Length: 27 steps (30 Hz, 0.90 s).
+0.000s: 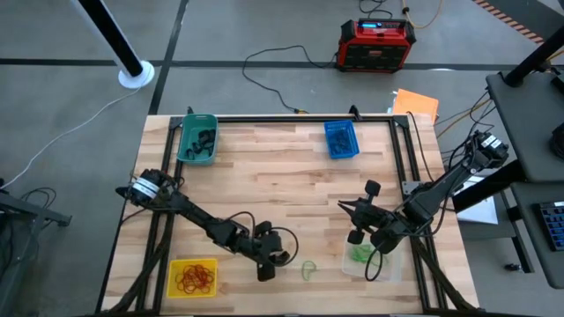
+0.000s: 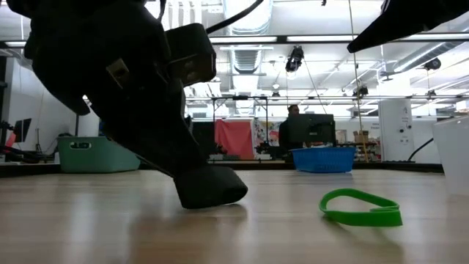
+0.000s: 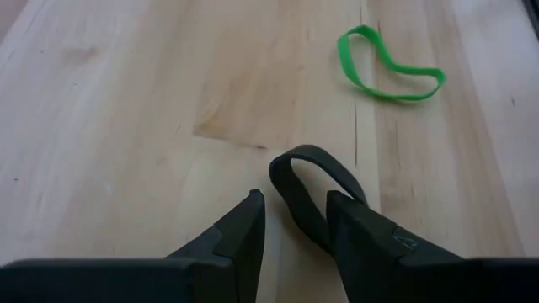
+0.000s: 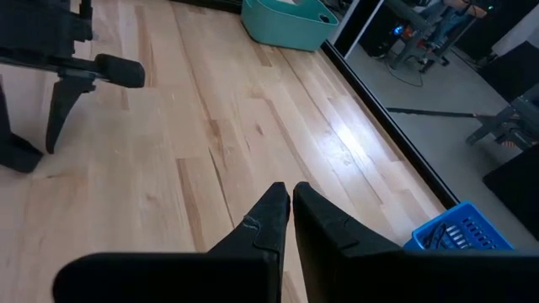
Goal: Sort rubber bands into baskets
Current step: Put the thick black rubber band into the light blue bin
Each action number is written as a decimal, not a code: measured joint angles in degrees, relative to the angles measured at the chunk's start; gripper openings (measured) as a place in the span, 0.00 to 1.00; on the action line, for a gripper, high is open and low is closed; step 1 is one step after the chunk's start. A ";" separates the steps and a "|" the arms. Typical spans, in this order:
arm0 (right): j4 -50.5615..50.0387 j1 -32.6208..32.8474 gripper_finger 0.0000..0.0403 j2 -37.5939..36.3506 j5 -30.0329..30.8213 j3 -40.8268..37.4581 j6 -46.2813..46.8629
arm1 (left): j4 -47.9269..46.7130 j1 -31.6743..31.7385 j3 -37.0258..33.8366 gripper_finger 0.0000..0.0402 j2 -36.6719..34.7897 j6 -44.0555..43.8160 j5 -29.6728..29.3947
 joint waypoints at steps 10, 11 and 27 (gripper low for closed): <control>0.00 -0.01 0.04 0.00 0.02 0.00 -0.02 | 2.54 0.00 0.48 0.15 0.00 0.48 2.71; 0.00 0.01 0.04 0.00 0.03 0.00 -0.03 | 2.44 0.00 0.49 0.13 0.00 0.62 3.02; -0.12 0.01 0.04 -0.02 0.04 0.00 -0.04 | 1.04 0.00 0.48 0.00 -0.33 3.14 3.37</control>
